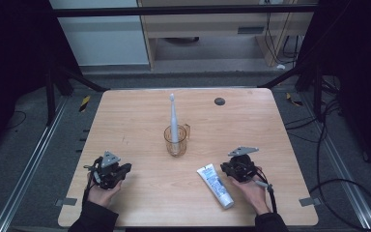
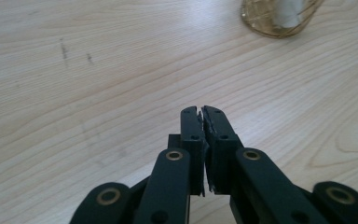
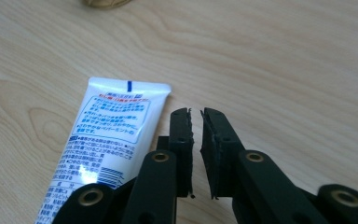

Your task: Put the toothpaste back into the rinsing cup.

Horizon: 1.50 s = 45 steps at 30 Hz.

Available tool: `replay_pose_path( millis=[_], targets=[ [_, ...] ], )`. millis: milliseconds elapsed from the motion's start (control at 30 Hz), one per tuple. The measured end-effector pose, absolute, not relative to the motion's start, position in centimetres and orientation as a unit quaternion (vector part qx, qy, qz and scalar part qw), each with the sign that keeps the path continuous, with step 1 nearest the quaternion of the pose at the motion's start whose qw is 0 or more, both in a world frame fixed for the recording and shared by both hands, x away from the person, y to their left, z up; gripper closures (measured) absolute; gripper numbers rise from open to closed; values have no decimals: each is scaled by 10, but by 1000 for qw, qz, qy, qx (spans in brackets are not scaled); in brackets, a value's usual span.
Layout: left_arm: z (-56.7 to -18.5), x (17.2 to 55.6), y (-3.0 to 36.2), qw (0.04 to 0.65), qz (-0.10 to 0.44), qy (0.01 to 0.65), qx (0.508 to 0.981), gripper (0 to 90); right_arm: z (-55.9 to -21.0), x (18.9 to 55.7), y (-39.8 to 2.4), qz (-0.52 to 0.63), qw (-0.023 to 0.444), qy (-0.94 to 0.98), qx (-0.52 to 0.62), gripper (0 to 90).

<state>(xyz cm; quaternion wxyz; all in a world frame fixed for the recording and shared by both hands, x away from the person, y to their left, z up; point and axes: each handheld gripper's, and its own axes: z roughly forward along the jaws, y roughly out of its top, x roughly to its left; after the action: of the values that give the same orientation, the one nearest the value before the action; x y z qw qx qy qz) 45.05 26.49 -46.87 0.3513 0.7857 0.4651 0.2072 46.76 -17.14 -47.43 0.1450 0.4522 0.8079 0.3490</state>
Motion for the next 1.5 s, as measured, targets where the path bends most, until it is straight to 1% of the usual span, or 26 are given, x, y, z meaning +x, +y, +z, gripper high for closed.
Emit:
replay_pose_path(
  millis=[67,300,567,867,1133,1500],
  targets=[
    [-470,452,267,346,208,471,784,840,-467,465,-177,357,149,800,459,725],
    [-474,455,271,336,216,479,782,777,-445,455,-190,354,168,792,468,599],
    [-475,457,277,330,229,491,773,685,-435,446,-188,340,162,800,467,509],
    [-477,459,285,325,236,504,764,597,-434,440,-178,331,153,810,460,440],
    [-477,460,287,320,240,506,764,573,-432,437,-172,322,151,815,458,413],
    [-478,460,286,320,241,506,764,553,-429,433,-159,313,145,819,459,400]
  ],
)
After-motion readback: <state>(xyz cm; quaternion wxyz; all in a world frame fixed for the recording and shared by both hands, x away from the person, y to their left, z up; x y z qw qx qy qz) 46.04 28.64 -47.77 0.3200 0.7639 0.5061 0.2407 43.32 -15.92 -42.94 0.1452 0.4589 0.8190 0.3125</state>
